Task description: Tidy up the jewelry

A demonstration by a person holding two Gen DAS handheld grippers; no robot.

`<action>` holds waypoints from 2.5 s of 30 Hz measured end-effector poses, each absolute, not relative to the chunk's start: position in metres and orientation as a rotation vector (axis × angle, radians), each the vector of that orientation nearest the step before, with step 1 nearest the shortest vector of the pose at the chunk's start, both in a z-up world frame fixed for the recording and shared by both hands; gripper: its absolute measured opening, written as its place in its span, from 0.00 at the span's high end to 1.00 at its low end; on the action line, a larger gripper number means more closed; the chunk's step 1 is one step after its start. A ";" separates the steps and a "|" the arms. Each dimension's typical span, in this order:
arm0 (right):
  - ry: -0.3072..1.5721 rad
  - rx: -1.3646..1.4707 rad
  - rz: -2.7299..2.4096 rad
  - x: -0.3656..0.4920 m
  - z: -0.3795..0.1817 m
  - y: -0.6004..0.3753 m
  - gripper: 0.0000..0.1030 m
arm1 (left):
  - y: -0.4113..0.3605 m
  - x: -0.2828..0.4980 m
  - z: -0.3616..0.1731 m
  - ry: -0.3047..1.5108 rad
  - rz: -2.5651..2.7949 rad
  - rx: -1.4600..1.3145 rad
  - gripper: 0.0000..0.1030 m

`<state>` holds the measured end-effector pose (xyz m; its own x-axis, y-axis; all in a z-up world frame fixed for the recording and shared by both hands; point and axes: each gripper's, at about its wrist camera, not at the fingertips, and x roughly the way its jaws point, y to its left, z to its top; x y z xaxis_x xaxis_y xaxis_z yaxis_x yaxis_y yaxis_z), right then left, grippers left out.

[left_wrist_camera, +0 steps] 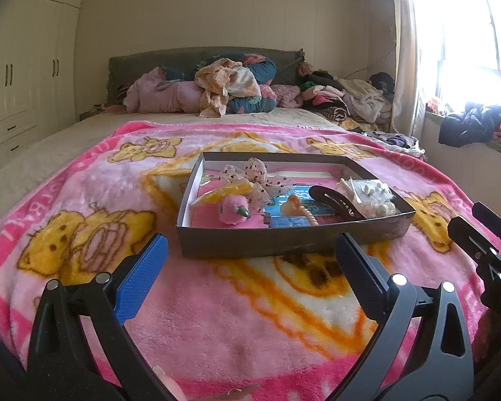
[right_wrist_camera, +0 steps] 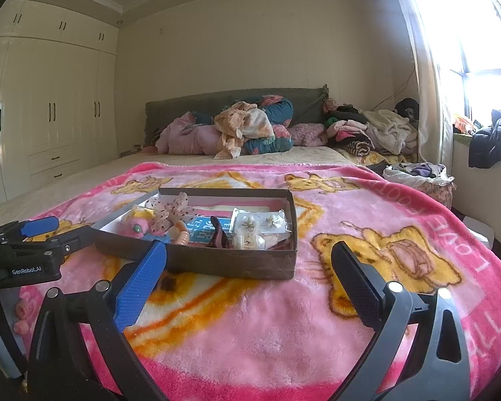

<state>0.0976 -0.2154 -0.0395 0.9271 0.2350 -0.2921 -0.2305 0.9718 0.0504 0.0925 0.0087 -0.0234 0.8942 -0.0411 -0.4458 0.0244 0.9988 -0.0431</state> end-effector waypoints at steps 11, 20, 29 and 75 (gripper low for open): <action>0.313 0.016 0.242 0.097 -0.042 -0.214 0.06 | 0.008 0.092 -0.024 0.465 -0.032 -0.036 0.11; 0.316 0.017 0.243 0.097 -0.044 -0.214 0.06 | 0.008 0.092 -0.024 0.465 -0.033 -0.036 0.11; 0.316 0.018 0.243 0.097 -0.044 -0.214 0.06 | 0.007 0.092 -0.024 0.465 -0.031 -0.035 0.11; 0.351 0.039 0.229 0.100 -0.047 -0.216 0.06 | 0.011 0.098 -0.029 0.535 -0.031 -0.055 0.11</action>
